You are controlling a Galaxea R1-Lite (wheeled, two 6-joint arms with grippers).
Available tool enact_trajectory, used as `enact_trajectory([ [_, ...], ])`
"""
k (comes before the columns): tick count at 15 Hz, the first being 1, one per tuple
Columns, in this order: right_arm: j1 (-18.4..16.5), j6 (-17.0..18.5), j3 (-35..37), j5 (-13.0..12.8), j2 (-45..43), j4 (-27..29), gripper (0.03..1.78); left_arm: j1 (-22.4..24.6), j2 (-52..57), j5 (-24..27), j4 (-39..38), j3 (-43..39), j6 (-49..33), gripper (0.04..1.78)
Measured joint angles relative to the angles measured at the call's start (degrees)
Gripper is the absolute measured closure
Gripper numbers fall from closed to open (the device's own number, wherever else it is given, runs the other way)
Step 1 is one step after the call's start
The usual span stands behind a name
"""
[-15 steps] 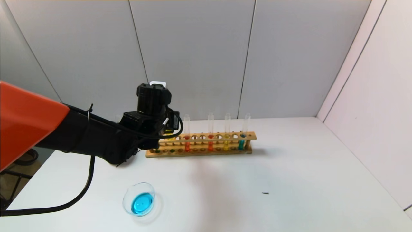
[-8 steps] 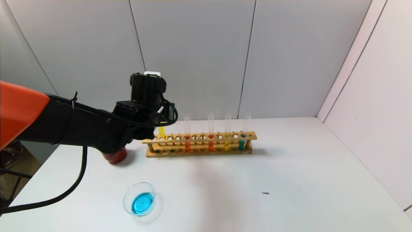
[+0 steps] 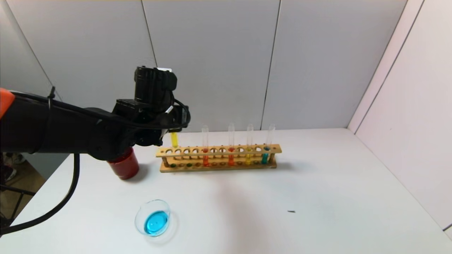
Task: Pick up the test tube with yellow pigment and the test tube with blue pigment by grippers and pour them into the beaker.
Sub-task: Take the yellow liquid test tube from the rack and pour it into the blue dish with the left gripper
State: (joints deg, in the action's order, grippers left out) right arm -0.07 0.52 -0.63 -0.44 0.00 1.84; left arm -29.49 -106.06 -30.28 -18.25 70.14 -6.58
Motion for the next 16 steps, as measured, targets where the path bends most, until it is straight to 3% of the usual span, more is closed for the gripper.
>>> enact_trajectory([
  [8,-0.02,0.0,0.0,0.0,0.0,0.0,0.11,0.02,9.48,-0.01,7.8,-4.5,0.0,1.5],
  [16,0.0,-0.01,-0.02,-0.02,0.0,0.0,0.11,0.09,20.94,0.66,12.13,-15.26,1.1,1.5],
])
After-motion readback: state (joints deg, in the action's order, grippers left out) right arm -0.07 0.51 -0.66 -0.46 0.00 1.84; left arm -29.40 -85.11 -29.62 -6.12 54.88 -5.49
